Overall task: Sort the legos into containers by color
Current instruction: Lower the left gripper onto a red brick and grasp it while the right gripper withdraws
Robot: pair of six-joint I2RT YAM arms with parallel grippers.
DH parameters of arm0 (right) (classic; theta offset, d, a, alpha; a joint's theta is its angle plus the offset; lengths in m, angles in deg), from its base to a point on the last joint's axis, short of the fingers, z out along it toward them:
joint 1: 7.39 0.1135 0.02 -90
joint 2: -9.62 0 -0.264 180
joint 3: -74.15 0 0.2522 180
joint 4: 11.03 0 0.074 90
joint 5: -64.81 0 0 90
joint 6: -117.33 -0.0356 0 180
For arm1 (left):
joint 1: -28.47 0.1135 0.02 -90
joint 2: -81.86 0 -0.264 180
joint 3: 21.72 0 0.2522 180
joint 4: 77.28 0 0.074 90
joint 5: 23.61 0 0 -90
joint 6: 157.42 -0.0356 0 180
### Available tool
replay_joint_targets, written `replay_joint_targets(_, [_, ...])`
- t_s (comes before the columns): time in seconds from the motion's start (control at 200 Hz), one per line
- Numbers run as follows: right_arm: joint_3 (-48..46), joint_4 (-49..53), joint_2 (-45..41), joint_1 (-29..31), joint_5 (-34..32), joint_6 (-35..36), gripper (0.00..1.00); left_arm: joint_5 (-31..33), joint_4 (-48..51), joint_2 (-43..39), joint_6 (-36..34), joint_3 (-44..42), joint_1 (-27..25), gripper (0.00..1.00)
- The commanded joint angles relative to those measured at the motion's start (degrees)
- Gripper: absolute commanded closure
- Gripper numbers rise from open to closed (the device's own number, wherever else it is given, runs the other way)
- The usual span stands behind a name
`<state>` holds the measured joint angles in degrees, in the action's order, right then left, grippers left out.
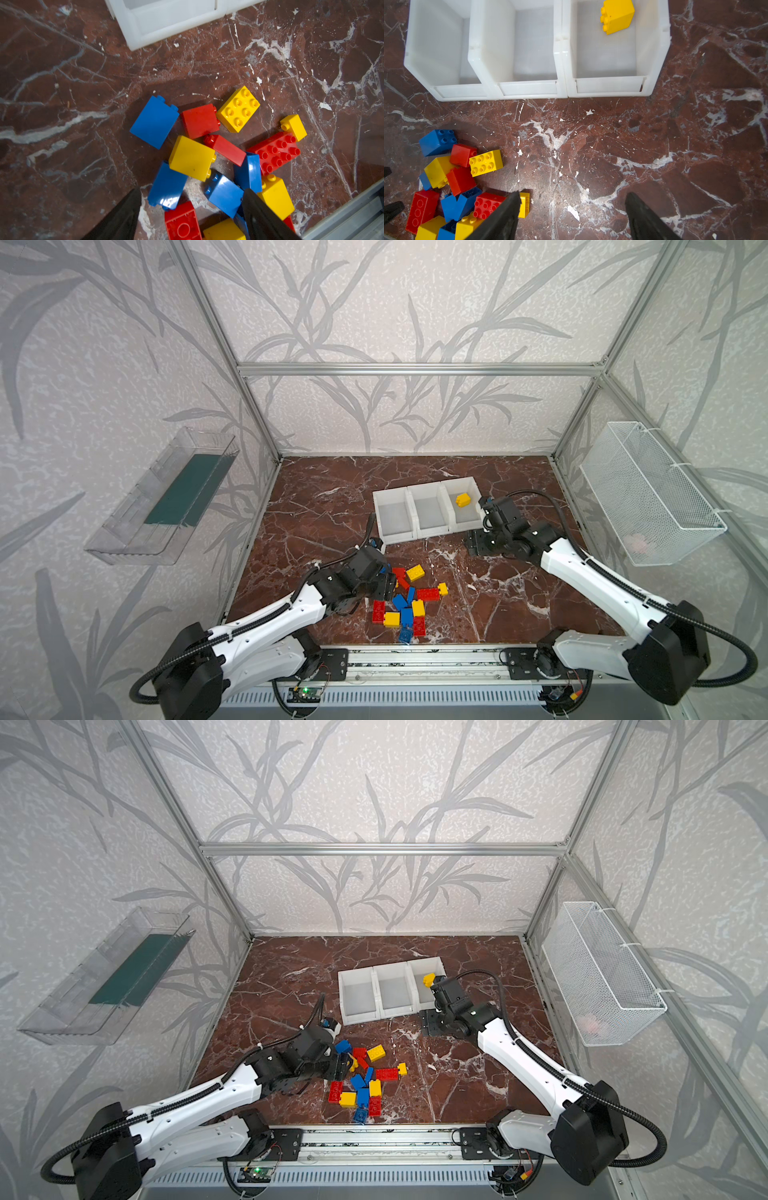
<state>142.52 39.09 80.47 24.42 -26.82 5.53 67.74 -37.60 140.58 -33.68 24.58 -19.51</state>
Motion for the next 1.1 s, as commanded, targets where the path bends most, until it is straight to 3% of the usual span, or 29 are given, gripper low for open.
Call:
replay_joint_targets(0.0, [-1.90,1.24,-1.30,1.80,1.54,-0.41,0.20,4.00,6.05,-1.92,6.03,-0.64,-2.37,0.25])
replay_joint_targets(0.305, [-5.28,0.25,-2.56,3.52,2.08,0.02,0.20,3.34,-0.94,-1.89,14.11,-6.26,-3.43,0.38])
replay_joint_targets(0.545, [-5.56,-0.43,-2.73,3.53,2.24,-0.12,0.20,1.57,-2.14,4.01,13.60,-4.95,-3.67,0.43])
replay_joint_targets(0.905, [-6.45,0.45,-3.90,3.52,1.51,-0.35,0.20,1.78,-0.64,11.17,12.36,-2.08,-5.03,0.68])
replay_joint_targets(1.095, [-6.28,1.54,-5.59,3.55,0.03,-0.59,0.20,2.00,1.79,10.44,10.51,0.86,-5.58,0.74])
